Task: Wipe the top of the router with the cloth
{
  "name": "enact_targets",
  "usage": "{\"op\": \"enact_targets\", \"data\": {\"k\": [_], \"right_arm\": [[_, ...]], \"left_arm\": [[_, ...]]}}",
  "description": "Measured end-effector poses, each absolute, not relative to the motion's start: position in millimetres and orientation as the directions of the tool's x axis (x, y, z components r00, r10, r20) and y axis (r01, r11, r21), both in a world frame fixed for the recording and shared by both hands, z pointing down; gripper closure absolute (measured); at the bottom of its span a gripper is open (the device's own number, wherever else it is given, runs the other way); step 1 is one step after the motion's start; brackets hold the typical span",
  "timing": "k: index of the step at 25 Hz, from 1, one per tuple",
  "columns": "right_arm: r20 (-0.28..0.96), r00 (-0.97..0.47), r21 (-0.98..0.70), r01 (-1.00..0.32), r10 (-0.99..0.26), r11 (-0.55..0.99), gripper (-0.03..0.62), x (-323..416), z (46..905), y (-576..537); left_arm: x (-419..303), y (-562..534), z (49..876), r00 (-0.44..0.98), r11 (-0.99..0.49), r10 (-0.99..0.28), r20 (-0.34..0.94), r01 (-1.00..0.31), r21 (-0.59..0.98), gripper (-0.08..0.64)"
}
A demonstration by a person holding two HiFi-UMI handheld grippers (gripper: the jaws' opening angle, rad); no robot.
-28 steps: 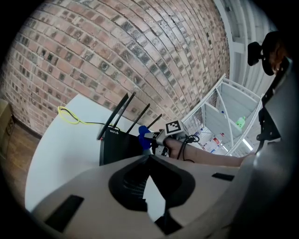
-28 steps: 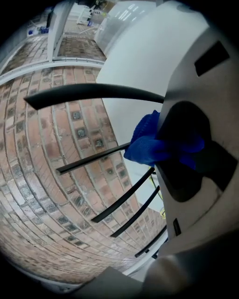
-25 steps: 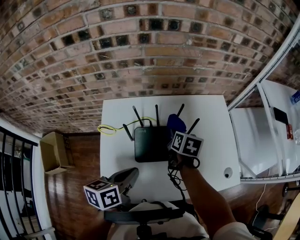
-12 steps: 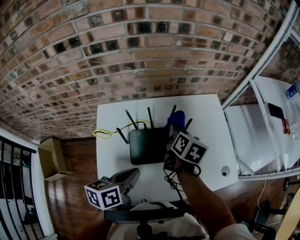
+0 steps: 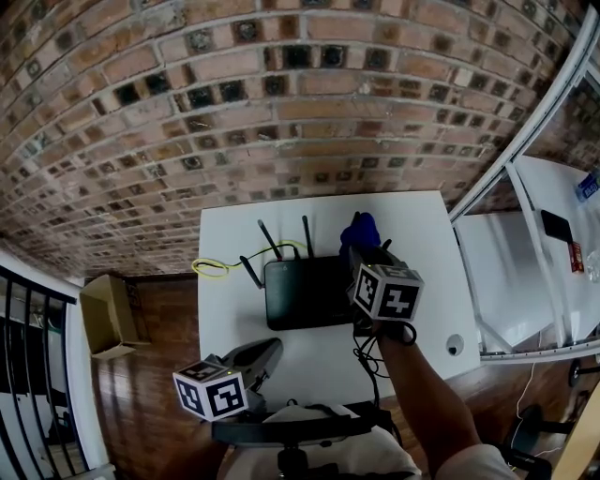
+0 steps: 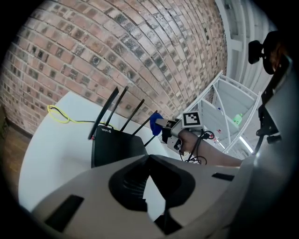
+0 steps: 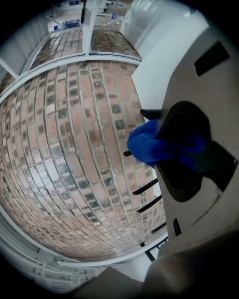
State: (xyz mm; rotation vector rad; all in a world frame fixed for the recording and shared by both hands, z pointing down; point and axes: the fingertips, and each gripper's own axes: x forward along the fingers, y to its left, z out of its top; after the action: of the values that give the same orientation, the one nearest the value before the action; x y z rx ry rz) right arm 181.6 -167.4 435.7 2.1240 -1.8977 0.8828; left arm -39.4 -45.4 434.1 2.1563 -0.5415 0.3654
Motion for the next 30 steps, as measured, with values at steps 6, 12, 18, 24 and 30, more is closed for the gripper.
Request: {"op": "enact_targets", "data": {"k": [6,12,18,24,30], "right_arm": [[0.596,-0.03,-0.276,-0.946,-0.802,-0.17,0.457,181,468,-163],[0.676,-0.051,-0.271,-0.945,-0.735,-0.183,0.457,177,507,-159],[0.769,-0.064,-0.27,-0.934,-0.636,-0.233,0.457,175,551,-154],[0.781,-0.064,-0.249,-0.944,-0.621,-0.217,0.457,168,552,-152],[0.702,-0.109,-0.279,-0.951,-0.704,-0.131,0.457,145,505,-159]], "left_arm": [[-44,-46,435,0.856,-0.533,-0.265,0.444,-0.513,0.672,0.532],[-48,-46,437,0.847,-0.514,-0.278,0.454,-0.53,0.674,0.532],[-58,-48,438,0.838,-0.497,-0.301,0.456,-0.546,0.675,0.532],[-71,-58,436,0.822,-0.478,-0.349,0.45,-0.569,0.669,0.532],[-80,-72,435,0.819,-0.466,-0.375,0.434,-0.571,0.676,0.532]]}}
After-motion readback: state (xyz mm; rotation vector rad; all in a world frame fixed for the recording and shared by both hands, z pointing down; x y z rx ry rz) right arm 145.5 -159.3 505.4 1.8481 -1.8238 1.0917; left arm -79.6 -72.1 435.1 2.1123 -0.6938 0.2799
